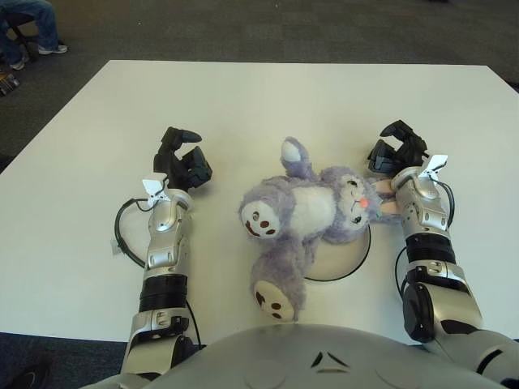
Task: Put the doll into the plate.
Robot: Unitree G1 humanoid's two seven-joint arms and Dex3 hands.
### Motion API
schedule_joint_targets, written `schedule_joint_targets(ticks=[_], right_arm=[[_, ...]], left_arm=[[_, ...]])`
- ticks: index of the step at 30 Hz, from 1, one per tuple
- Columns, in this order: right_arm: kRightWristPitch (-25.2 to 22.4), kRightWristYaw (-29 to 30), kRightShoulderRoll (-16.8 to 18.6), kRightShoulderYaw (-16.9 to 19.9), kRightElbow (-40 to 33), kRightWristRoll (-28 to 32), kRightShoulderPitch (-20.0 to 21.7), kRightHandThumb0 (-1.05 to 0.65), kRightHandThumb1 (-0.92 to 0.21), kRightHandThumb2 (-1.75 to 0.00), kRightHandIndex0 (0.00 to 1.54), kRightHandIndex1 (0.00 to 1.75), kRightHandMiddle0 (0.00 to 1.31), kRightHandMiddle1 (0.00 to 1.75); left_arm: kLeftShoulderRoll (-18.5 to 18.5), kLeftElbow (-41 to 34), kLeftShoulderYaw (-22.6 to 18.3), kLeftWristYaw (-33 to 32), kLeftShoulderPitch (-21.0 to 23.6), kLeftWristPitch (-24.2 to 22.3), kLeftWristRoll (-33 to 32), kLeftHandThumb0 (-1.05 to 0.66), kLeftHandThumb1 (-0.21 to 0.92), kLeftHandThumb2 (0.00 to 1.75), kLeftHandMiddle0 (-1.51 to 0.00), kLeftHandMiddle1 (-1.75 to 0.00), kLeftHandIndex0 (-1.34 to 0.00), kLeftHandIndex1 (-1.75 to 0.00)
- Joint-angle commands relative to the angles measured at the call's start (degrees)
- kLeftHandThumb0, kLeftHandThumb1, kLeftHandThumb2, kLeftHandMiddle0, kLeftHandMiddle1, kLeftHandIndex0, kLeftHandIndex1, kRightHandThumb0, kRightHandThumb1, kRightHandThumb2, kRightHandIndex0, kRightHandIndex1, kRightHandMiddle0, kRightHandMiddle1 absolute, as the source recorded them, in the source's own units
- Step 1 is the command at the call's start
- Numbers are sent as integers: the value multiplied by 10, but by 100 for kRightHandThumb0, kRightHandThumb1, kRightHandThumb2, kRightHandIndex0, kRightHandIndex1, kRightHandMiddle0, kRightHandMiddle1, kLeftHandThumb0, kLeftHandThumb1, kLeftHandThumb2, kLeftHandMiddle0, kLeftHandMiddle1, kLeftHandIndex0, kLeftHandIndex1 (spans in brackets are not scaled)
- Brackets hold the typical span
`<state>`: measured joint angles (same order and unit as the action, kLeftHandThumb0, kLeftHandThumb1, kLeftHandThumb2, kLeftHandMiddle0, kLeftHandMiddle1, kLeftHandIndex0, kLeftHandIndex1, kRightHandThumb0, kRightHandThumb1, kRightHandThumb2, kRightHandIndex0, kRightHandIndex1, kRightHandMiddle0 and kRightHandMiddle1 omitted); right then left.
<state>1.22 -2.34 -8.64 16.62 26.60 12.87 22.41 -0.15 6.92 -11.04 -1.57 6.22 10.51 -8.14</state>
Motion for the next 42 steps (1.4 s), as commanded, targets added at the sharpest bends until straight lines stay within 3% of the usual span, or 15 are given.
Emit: schedule_joint_targets(ticks=[1,21,42], right_arm=[[-15,3,9,4,-18,14,-11,0,7,-175,91,170,68,175],[-50,5,25,-19,-54,5,-33,-1,6,-174,89,172,68,175],[-38,12,38,-30,-61,-5,-40,-1,5,-173,88,175,66,175]], left_arm=[[-2,-1,1,3,-6,5,-4,-44,45,115,-111,-175,-51,-175],[-2,-10,-2,10,-11,-10,-25,-44,45,115,-111,-175,-51,-175],[-5,-16,-2,8,-12,-25,-32,-44,44,117,-111,-175,-51,-175]])
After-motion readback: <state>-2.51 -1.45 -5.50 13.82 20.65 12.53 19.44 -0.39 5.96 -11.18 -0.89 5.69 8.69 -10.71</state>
